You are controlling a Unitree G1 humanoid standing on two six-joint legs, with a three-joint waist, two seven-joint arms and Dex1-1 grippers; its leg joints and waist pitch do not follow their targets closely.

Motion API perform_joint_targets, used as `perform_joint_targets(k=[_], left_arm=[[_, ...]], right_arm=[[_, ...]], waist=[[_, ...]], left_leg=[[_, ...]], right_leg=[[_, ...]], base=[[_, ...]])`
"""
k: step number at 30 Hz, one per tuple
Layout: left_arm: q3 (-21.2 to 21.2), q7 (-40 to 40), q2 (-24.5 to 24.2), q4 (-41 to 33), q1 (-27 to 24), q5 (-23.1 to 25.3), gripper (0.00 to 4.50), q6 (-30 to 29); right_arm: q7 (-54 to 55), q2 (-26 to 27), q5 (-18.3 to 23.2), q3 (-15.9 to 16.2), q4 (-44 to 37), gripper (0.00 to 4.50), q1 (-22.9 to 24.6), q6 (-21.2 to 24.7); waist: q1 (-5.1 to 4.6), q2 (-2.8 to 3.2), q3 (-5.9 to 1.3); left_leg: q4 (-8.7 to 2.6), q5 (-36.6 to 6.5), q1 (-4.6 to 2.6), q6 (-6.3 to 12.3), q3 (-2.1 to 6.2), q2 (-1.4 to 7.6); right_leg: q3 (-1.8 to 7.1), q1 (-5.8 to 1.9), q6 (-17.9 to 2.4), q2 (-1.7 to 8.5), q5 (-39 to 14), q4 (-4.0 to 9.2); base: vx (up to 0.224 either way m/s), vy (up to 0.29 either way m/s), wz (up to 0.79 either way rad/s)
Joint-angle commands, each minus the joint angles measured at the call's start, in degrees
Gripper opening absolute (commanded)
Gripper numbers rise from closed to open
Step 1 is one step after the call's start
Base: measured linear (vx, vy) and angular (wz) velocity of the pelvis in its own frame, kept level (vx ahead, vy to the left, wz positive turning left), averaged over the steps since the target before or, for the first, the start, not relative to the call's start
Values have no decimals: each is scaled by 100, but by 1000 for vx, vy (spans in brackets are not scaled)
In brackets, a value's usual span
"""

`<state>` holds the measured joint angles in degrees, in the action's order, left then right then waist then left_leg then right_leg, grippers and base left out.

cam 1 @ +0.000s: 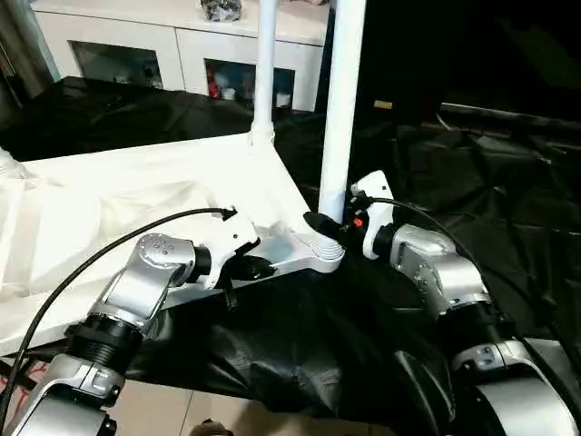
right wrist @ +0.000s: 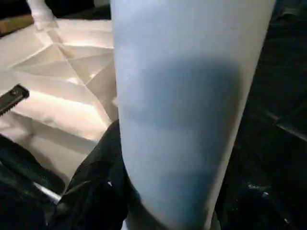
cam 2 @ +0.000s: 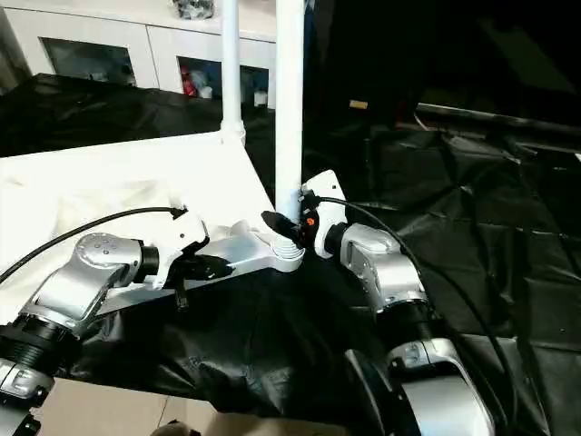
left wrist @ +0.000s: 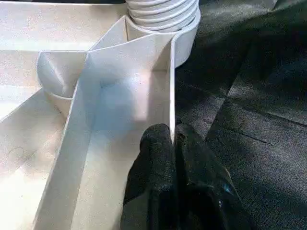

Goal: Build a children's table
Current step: Insert table leg to table base

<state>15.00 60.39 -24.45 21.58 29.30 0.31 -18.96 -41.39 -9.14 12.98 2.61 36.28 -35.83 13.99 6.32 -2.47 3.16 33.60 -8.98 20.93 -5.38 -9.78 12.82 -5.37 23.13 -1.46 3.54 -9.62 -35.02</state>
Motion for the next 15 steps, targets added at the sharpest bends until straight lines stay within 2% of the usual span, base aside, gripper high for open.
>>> perform_joint_targets(k=[1, 4, 10, 11, 12, 13, 15], left_arm=[[95, 10, 98, -23, -44, -65, 0, -109], [35, -82, 166, -13, 4, -97, 0, -161], [37, -143, 229, 0, 66, -93, 0, -193], [42, -143, 235, 12, 78, -91, 0, -190], [42, -144, 236, 13, 79, -91, 0, -190], [46, -150, 240, 23, 88, -88, 0, -187], [55, -169, 255, 66, 121, -74, 0, -171]], right_arm=[[88, -16, 53, -144, 167, 191, -27, -80], [117, 18, 189, -379, 422, 191, 89, -127], [109, 41, 363, -640, 703, 191, 341, -389], [92, 49, 404, -694, 760, 191, 395, -476], [88, 51, 409, -702, 767, 191, 400, -484], [69, 63, 438, -747, 807, 191, 430, -534], [-41, 137, 610, -948, 905, 191, 599, -754]], waist=[[3, 32, -373], [4, 32, -379], [18, 46, -380], [22, 86, -381], [17, 68, -380], [15, 79, -387], [32, 135, -384]], left_leg=[[-403, -1514, -89, -72, 10, 70], [-399, -1520, -96, -65, 3, 72], [-403, -1601, -105, -50, 8, 72], [-403, -1622, -114, -59, 14, 76], [-405, -1641, -106, -57, 11, 74], [-408, -1640, -105, -61, 13, 75], [-406, -1724, -123, -70, 17, 75]], right_leg=[[311, -268, -752, 482, -2014, 473], [315, -262, -781, 482, -1986, 472], [304, -261, -778, 479, -2041, 493], [305, -255, -797, 482, -2032, 487], [302, -260, -808, 475, -2017, 496], [304, -262, -834, 468, -1949, 483], [304, -250, -865, 473, -1935, 490]], base=[[0, 0, 0], [0, 0, 0], [0, 0, 0], [0, 0, 0], [0, 0, 0], [0, 0, 0], [0, 0, 0]])
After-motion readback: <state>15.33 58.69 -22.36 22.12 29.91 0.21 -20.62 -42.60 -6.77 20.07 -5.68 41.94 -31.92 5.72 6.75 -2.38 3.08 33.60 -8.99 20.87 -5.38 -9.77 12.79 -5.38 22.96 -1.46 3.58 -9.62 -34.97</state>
